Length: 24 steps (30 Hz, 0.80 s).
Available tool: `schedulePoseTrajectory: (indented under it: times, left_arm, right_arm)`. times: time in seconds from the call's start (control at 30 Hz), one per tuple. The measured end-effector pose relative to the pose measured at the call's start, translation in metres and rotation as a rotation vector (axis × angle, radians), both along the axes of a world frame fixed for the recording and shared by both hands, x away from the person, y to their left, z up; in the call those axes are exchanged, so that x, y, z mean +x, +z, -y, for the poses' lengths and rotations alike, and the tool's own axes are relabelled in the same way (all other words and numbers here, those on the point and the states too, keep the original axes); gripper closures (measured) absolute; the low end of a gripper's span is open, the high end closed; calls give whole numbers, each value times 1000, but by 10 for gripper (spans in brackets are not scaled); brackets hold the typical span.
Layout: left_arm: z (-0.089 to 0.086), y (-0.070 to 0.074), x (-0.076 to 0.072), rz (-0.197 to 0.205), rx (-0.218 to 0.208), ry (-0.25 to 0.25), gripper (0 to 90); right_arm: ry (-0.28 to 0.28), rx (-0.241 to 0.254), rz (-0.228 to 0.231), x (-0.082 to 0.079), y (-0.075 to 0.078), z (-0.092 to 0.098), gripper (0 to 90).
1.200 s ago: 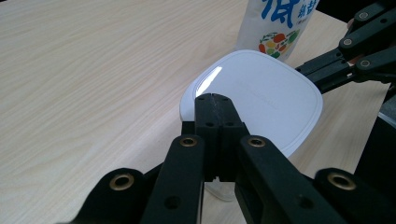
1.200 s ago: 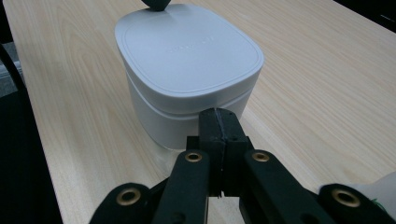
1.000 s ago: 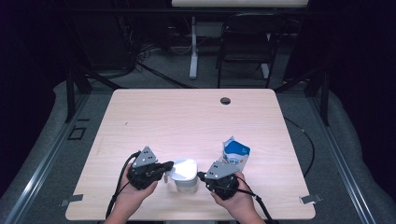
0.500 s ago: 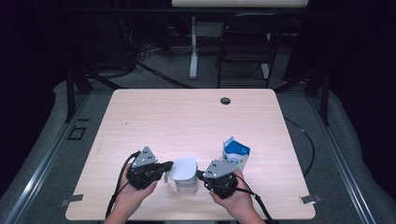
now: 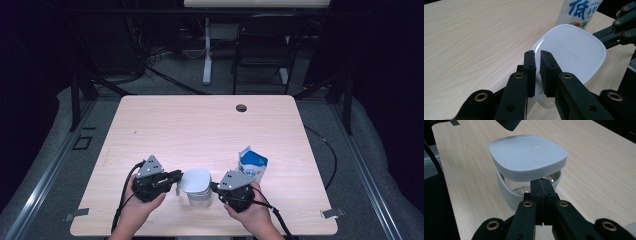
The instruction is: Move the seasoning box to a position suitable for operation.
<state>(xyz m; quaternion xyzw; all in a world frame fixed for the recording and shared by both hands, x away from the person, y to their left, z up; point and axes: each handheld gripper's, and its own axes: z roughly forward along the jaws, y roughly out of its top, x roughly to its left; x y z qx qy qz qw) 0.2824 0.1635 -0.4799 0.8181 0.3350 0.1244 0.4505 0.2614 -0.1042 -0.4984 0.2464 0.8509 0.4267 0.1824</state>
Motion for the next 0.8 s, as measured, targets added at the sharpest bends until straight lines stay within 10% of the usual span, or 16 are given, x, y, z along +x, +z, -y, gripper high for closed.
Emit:
schedulePoseTrajectory:
  times: [0.8]
  left_arm:
    - [-20, 0, 3, 34, 7, 126, 533]
  right_arm:
    - [5, -4, 7, 2, 11, -5, 900]
